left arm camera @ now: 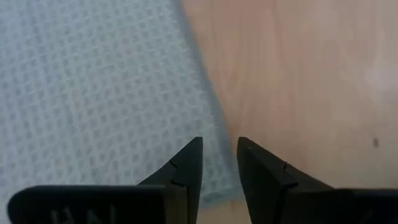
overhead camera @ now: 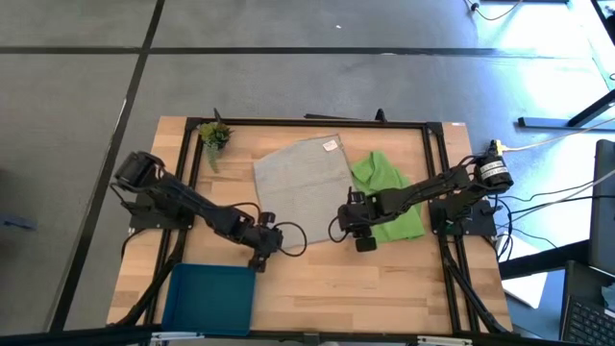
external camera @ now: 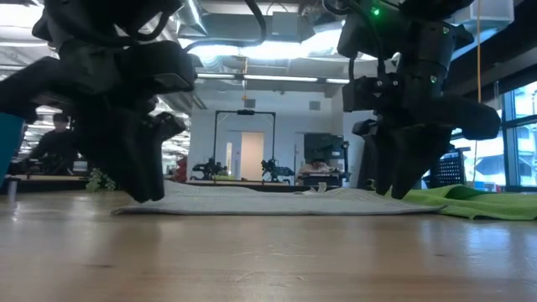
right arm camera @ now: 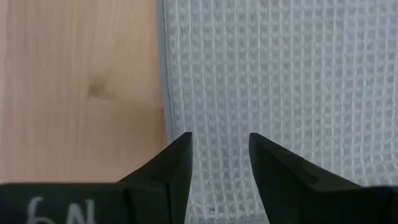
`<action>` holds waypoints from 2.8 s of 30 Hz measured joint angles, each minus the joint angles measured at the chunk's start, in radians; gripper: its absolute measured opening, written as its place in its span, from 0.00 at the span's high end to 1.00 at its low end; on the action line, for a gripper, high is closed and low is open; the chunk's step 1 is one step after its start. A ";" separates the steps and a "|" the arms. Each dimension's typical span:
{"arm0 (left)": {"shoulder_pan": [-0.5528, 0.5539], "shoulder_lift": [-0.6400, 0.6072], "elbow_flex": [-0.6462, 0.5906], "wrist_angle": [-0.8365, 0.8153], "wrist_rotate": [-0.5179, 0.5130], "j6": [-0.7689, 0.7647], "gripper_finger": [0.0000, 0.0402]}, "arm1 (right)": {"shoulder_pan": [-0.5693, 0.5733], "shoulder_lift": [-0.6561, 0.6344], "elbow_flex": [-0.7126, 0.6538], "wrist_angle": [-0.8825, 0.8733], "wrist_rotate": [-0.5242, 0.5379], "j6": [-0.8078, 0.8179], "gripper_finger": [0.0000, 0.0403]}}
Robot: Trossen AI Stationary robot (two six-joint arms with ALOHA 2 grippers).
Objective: Fold microfiber towels
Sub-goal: Fold the gray microfiber cloth
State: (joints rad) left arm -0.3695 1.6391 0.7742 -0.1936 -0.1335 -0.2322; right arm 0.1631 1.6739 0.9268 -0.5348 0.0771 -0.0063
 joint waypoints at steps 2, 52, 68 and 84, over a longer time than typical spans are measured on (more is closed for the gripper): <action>-0.004 0.009 0.001 0.003 0.018 -0.005 0.77 | 0.000 0.000 0.000 -0.007 0.000 0.000 0.61; 0.037 0.030 0.073 -0.202 0.039 -0.116 0.77 | 0.000 0.001 0.000 -0.007 0.000 0.005 0.61; 0.091 0.041 0.076 -0.219 0.108 -0.102 0.99 | 0.000 0.001 0.000 -0.007 0.000 0.001 0.61; 0.114 0.018 0.143 -0.397 0.091 -0.098 1.00 | 0.000 0.030 0.000 -0.018 -0.027 -0.002 0.61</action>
State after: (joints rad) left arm -0.2554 1.6573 0.9169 -0.5903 -0.0425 -0.3300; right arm 0.1631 1.7041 0.9272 -0.5532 0.0502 -0.0086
